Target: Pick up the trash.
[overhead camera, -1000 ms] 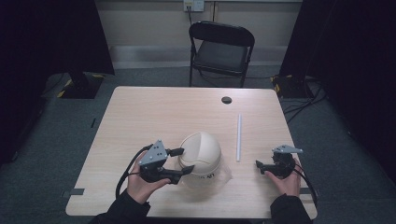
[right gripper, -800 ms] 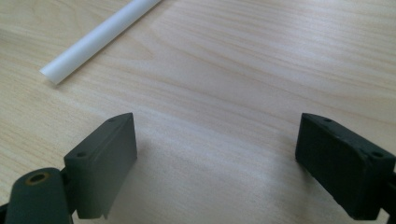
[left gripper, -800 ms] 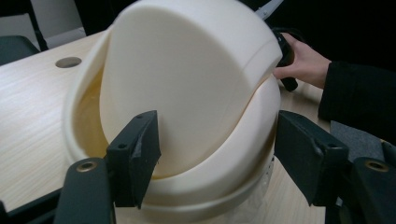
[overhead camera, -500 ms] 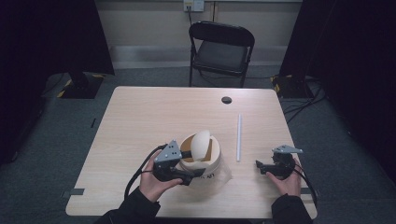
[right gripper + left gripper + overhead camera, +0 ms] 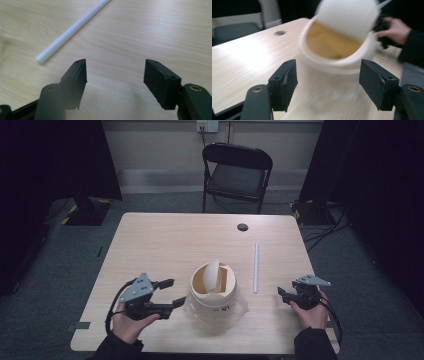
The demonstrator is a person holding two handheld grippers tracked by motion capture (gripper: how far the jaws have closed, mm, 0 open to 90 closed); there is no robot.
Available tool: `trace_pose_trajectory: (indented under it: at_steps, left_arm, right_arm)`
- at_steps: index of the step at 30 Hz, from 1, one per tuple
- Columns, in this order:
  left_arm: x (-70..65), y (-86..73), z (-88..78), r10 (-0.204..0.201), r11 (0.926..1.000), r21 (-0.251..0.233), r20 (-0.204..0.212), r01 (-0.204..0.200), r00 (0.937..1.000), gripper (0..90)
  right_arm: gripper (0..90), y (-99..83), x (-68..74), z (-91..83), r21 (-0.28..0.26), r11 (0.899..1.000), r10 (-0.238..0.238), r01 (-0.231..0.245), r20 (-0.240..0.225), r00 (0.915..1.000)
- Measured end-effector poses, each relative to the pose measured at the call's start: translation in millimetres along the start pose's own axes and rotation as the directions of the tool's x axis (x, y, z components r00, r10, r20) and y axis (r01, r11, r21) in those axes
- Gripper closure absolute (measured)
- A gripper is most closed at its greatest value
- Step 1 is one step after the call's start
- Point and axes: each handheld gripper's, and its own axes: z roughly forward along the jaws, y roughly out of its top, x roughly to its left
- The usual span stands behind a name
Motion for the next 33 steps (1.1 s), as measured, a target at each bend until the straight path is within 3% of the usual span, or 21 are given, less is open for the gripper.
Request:
trace_pose_trajectory:
  at_steps: [1, 2, 3, 4, 6, 7, 8, 11, 12, 13, 14, 16, 17, 18, 20, 24, 33]
  left_arm:
    - [0.0, 0.0, 0.0, 0.0, 1.0, 0.0, 0.0, 0.0, 1.0, 30.6]
    - [10.4, -10.9, -10.7, -0.029, 0.9994, 0.016, -0.04, 0.03, 0.9988, 30.5]
    - [10.4, -10.9, -10.7, -0.029, 0.9994, 0.016, -0.04, 0.03, 0.9988, 30.6]
    - [21.2, -23.4, -18.4, -0.047, 0.9978, 0.043, -0.086, 0.05, 0.9952, 30.6]
    - [31.5, -37.6, -22.4, -0.072, 0.9943, 0.069, -0.127, 0.081, 0.9892, 30.5]
    - [31.5, -37.6, -22.4, -0.072, 0.9943, 0.069, -0.127, 0.081, 0.9892, 30.5]
    - [41.2, -51.8, -24.2, -0.095, 0.9886, 0.1, -0.166, 0.113, 0.9815, 30.6]
    - [54.5, -70.7, -23.5, -0.139, 0.978, 0.123, -0.222, 0.169, 0.9652, 30.6]
    - [58.7, -76.4, -22.7, -0.135, 0.9757, 0.136, -0.247, 0.172, 0.9596, 30.6]
    - [58.7, -76.4, -22.7, -0.135, 0.9757, 0.136, -0.247, 0.172, 0.9596, 30.6]
    - [64.8, -87.2, -20.5, -0.147, 0.9679, 0.157, -0.282, 0.197, 0.9481, 30.6]
    - [68.5, -98.0, -17.8, -0.149, 0.9642, 0.166, -0.303, 0.207, 0.9412, 30.7]
    - [68.5, -98.0, -17.8, -0.149, 0.9642, 0.166, -0.303, 0.207, 0.9412, 30.7]
    - [70.6, -107.1, -15.4, -0.125, 0.9586, 0.205, -0.321, 0.198, 0.9389, 30.9]
    - [70.6, -111.2, -13.9, -0.124, 0.956, 0.214, -0.328, 0.201, 0.9364, 31.0]
    - [72.5, -118.2, -10.3, -0.118, 0.95, 0.237, -0.332, 0.204, 0.9358, 30.9]
    - [73.8, -120.8, -4.7, -0.105, 0.936, 0.285, -0.333, 0.206, 0.937, 30.9]
  right_arm:
    - [35.5, 0.0, 0.0, 0.0, 0.0, 1.0, 0.0, 0.0, 0.0, 1.0]
    - [36.5, 7.1, 2.2, -3.0, -0.02, 1.0, 0.008, -0.008, -0.005, 1.0]
    - [36.5, 7.1, 2.2, -3.0, -0.02, 1.0, 0.008, -0.008, -0.005, 1.0]
    - [37.6, 13.2, 4.4, -3.3, -0.034, 0.999, -0.002, 0.002, -0.003, 1.0]
    - [38.6, 19.5, 7.3, -2.0, -0.052, 0.999, -0.004, 0.004, 0.002, 1.0]
    - [39.3, 23.5, 8.8, -0.7, -0.056, 0.998, -0.006, 0.006, 0.0, 1.0]
    - [39.6, 27.5, 10.4, 1.1, -0.061, 0.998, -0.008, 0.008, -0.001, 1.0]
    - [41.5, 40.4, 14.0, 8.7, -0.068, 0.997, -0.028, 0.027, 0.0, 0.9996]
    - [41.7, 45.1, 14.9, 11.6, -0.065, 0.998, -0.025, 0.025, 0.0, 0.9997]
    - [41.7, 45.1, 14.9, 11.6, -0.065, 0.998, -0.025, 0.025, 0.0, 0.9997]
    - [43.4, 55.8, 17.0, 19.0, -0.063, 0.998, -0.028, 0.028, 0.001, 0.9996]
    - [43.8, 63.2, 18.2, 25.3, -0.059, 0.998, -0.013, 0.013, -0.001, 0.9999]
    - [43.8, 63.2, 18.2, 25.3, -0.059, 0.998, -0.013, 0.013, -0.001, 0.9999]
    - [45.2, 72.0, 20.5, 34.1, -0.043, 0.999, -0.015, 0.015, 0.007, 0.9999]
    - [45.3, 74.7, 21.5, 37.2, -0.038, 0.999, -0.013, 0.013, 0.004, 0.9999]
    - [46.8, 86.5, 27.2, 61.5, -0.023, 1.0, -0.003, 0.003, 0.009, 1.0]
    - [55.2, 88.0, 33.6, 93.8, 0.023, 1.0, 0.006, -0.006, 0.016, 0.9999]
